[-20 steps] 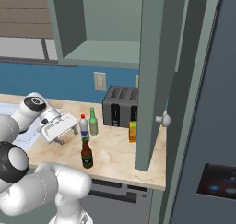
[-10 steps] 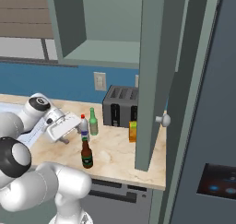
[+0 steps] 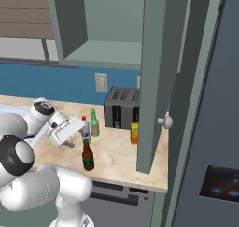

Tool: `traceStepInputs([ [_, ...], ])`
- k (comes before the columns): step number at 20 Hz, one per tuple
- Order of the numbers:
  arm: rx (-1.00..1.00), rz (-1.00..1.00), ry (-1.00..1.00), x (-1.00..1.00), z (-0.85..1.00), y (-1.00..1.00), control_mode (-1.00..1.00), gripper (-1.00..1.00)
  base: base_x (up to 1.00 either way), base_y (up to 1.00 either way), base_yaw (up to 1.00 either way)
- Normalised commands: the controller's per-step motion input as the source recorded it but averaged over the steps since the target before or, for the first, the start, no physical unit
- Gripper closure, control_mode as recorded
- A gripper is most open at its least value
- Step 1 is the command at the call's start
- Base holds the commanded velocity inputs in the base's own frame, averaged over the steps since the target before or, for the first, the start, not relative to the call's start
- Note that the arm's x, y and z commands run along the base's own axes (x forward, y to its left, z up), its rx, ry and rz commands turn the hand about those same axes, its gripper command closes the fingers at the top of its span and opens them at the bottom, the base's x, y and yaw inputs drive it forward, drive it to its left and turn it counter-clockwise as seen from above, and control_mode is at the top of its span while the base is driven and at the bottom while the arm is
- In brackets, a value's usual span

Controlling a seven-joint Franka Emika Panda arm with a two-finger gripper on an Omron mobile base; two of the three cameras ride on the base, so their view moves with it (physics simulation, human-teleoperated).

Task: Sort all alcoholic drinks to one cabinet, and non-alcoholic drinks to the other.

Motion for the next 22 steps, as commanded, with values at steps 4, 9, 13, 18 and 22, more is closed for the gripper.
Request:
traceStepInputs([
  [4,0.00,0.00,0.06,0.00,-0.17,-0.15,-1.00,-1.00,0.00,0.00,0.00],
  [9,0.00,0.00,0.06,0.00,-0.10,-0.14,-1.00,-1.00,0.00,0.00,0.00],
  [13,0.00,0.00,0.07,0.00,-0.04,-0.05,-1.00,-1.00,0.00,0.00,0.00],
  [18,0.00,0.00,0.11,0.00,0.00,0.00,-1.00,-1.00,0.00,0.00,0.00],
  [22,0.00,0.00,0.12,0.00,0.00,-0.01,-1.00,-1.00,0.00,0.00,0.00],
])
